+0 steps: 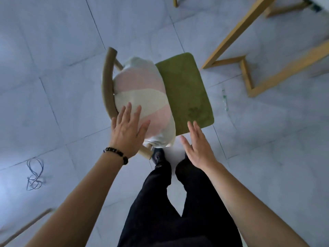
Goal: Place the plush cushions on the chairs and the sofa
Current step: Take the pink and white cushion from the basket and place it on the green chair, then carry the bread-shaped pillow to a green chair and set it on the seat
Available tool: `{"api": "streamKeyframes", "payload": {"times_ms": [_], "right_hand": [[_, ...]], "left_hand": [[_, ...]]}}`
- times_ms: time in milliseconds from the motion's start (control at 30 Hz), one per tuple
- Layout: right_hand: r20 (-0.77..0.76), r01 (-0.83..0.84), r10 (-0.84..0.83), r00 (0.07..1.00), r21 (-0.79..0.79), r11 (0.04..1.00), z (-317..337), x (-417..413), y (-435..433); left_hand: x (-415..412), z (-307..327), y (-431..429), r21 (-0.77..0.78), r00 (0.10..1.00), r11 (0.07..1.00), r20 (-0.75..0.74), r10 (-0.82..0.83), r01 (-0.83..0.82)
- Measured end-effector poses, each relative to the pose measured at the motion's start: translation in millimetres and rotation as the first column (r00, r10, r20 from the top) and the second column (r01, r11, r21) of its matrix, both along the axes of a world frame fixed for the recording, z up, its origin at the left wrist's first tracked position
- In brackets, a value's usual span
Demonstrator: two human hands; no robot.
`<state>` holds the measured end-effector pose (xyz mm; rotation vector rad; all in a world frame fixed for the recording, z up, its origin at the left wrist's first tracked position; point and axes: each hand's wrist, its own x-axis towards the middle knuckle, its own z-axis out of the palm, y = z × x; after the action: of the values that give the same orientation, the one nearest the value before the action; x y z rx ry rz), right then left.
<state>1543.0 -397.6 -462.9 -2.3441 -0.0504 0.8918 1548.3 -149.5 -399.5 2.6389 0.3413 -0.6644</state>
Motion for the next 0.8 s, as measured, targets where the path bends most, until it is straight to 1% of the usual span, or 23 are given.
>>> {"api": "streamKeyframes", "payload": {"times_ms": [67,133,167,233,300,367,467,533,633,800], "right_hand": [[0.051,0.001,0.000,0.999,-0.017,1.000,57.8,12.2,-10.8],[0.125,0.021,-0.019,0.992,-0.010,1.000,112.9,20.2,-19.1],[0.160,0.046,-0.049,0.986,0.017,0.999,135.1,23.2,-22.6],[0.243,0.111,-0.141,0.960,0.133,0.985,180.7,24.6,-26.2],[0.277,0.185,-0.264,0.924,0.282,0.942,216.8,20.6,-26.8],[0.292,0.200,-0.330,0.898,0.396,0.896,244.3,13.1,-28.3],[0.267,0.123,-0.278,0.923,0.479,0.869,268.6,4.8,-30.5],[0.258,0.065,-0.219,0.941,0.497,0.865,276.3,6.0,-31.8],[0.229,-0.042,-0.092,0.969,0.518,0.854,285.2,8.2,-31.3],[0.139,-0.170,0.111,0.984,0.548,0.819,280.6,-8.3,-28.3]], "left_hand": [[-26.7,52.7,-1.5,-0.092,0.987,0.988,0.088,0.132,-0.124],[-49.6,103.8,-0.1,-0.195,0.942,0.952,0.196,0.273,-0.236],[-59.1,123.8,0.0,-0.255,0.909,0.921,0.223,0.353,-0.295],[-81.2,163.4,3.6,-0.377,0.817,0.837,0.270,0.509,-0.397],[-104.6,190.4,9.1,-0.476,0.711,0.752,0.313,0.630,-0.457],[-126.6,206.6,12.2,-0.567,0.589,0.657,0.336,0.735,-0.497],[-162.5,223.1,9.0,-0.676,0.364,0.473,0.310,0.878,-0.565],[-187.3,225.6,2.7,-0.723,0.246,0.379,0.289,0.925,-0.578],[-234.9,225.9,-17.0,-0.748,0.062,0.241,0.259,0.964,-0.619],[-319.6,233.0,-79.5,-0.701,-0.161,0.040,0.218,0.963,-0.712]]}}
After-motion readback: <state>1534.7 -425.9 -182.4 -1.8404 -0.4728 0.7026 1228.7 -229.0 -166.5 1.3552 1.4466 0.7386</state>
